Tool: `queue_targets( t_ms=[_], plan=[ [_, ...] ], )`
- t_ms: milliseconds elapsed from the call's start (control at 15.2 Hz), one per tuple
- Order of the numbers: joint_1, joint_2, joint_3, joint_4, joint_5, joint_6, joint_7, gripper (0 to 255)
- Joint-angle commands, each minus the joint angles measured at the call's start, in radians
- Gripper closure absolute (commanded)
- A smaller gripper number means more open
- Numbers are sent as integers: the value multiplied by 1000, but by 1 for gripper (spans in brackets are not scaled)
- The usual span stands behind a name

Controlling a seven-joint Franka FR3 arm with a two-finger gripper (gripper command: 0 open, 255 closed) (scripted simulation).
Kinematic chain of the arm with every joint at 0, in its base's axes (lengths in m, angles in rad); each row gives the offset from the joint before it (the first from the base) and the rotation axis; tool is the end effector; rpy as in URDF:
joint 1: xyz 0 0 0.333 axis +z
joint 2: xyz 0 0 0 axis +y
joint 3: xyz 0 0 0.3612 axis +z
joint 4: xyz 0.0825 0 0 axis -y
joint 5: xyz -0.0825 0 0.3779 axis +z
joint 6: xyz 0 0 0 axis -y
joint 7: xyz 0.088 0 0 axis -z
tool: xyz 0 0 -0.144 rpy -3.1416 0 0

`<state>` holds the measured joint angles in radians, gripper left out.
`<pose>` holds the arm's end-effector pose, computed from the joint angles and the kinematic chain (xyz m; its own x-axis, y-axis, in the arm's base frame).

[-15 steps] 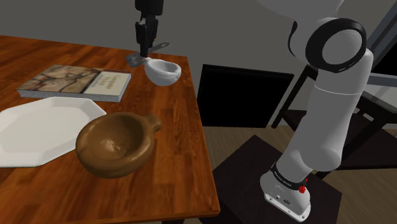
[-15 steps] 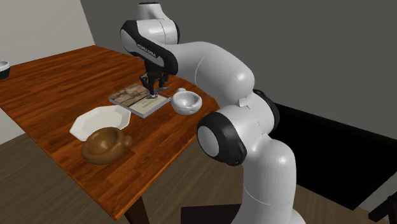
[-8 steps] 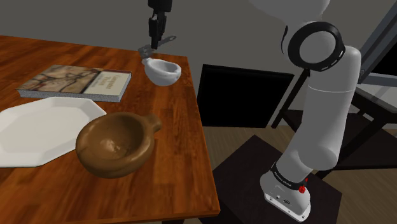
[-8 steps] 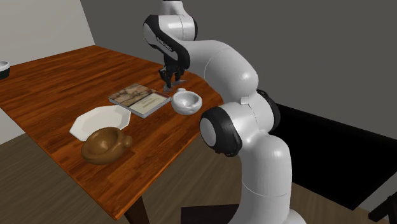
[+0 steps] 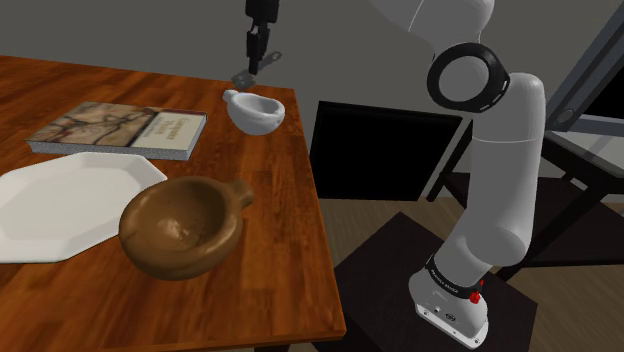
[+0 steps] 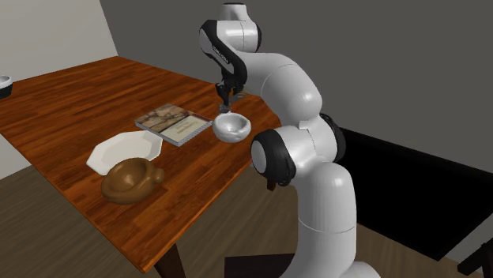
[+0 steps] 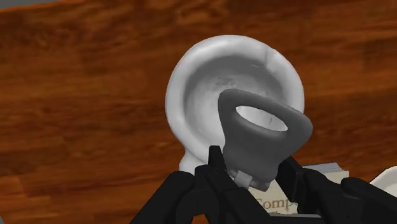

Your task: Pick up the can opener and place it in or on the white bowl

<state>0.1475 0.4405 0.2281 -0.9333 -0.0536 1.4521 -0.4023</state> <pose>0.6501 0.1993 0.6475 0.7326 0.6736 0.0977 0.6773 -0.7357 -0.0064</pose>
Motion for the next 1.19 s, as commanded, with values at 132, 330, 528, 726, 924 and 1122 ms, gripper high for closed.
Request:
queue_targets(
  t_ms=[132, 330, 528, 726, 924, 1122],
  plan=[
    [-16, -44, 0, -123, 10, 80, -6, 255],
    [-23, -69, 0, -203, 16, 135, -9, 255],
    [-29, -88, 0, -273, 21, 187, -12, 255],
    [-31, -96, 0, -305, 23, 210, -13, 255],
    [-31, -95, 0, -305, 22, 210, -13, 255],
    [-31, -95, 0, -305, 22, 210, -13, 255]
  ],
)
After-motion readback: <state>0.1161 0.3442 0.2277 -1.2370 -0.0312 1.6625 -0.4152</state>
